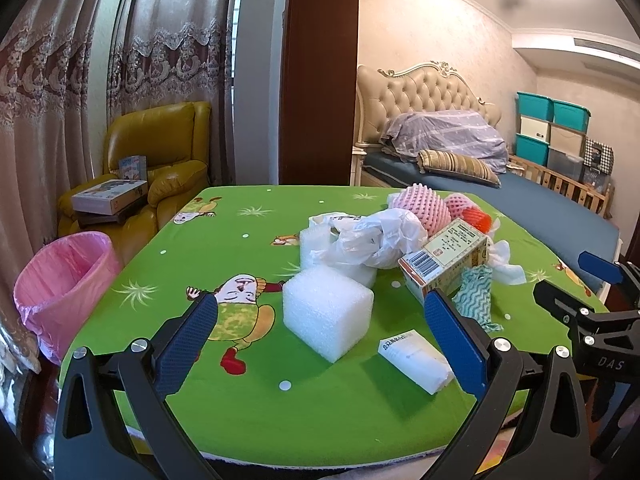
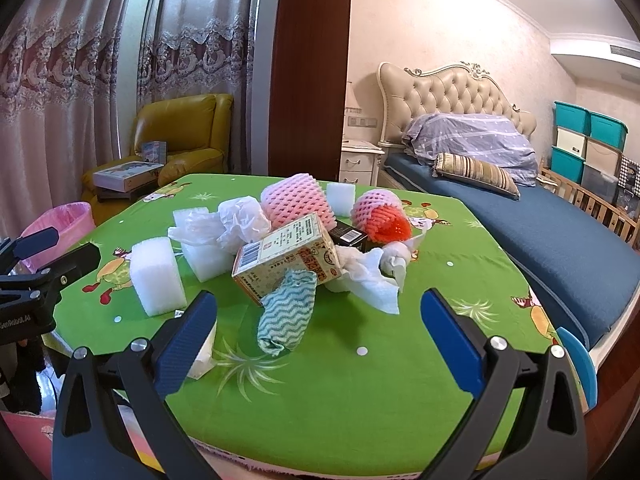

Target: Collect trash

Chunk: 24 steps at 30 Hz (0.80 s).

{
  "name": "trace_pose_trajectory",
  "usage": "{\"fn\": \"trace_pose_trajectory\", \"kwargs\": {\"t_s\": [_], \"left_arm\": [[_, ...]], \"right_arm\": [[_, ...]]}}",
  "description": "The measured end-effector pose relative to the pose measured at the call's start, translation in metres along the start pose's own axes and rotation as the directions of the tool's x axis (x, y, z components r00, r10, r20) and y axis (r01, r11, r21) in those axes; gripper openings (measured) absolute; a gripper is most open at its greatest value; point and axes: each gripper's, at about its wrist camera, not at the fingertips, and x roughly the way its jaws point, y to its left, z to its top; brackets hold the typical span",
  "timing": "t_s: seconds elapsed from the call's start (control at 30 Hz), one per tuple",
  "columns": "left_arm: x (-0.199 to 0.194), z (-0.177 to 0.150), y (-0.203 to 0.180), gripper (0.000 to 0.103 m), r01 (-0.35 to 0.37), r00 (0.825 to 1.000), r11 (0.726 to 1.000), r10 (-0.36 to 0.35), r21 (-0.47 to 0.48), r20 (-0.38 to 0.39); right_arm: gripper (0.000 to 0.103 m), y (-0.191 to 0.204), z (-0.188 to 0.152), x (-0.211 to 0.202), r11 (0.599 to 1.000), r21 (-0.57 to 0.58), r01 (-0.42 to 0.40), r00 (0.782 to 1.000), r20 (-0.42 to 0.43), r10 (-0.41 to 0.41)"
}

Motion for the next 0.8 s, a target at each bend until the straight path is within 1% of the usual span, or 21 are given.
{"fn": "trace_pose_trajectory", "kwargs": {"t_s": [0.23, 0.33, 0.47, 0.6, 0.67, 0.8], "left_arm": [[0.003, 0.000, 0.004, 0.097, 0.003, 1.000, 1.000, -0.004, -0.020, -0.010], [0.008, 0.000, 0.011, 0.097, 0.007, 1.000, 0.999, -0.009, -0.051, -0.030], [0.013, 0.001, 0.022, 0.097, -0.016, 0.999, 0.995, 0.011, -0.094, -0.052], [0.013, 0.001, 0.029, 0.097, -0.035, 0.998, 0.993, 0.029, -0.113, -0.056], [0.012, 0.002, 0.031, 0.097, -0.045, 0.998, 0.992, 0.039, -0.117, -0.055], [0.010, 0.004, 0.035, 0.097, -0.067, 0.997, 0.991, 0.062, -0.118, -0.044]], "right_arm": [[0.099, 0.005, -0.005, 0.010, 0.999, -0.015, -0.040, 0.999, -0.024, 0.039], [0.099, 0.008, -0.008, 0.018, 0.997, -0.020, -0.069, 0.996, -0.050, 0.068], [0.099, 0.016, -0.013, 0.027, 0.994, -0.038, -0.101, 0.992, -0.085, 0.098], [0.099, 0.028, -0.014, 0.028, 0.987, -0.084, -0.134, 0.987, -0.099, 0.126], [0.099, 0.039, -0.015, 0.029, 0.980, -0.127, -0.156, 0.984, -0.112, 0.142], [0.093, 0.063, -0.019, 0.036, 0.955, -0.219, -0.201, 0.974, -0.150, 0.170]]}}
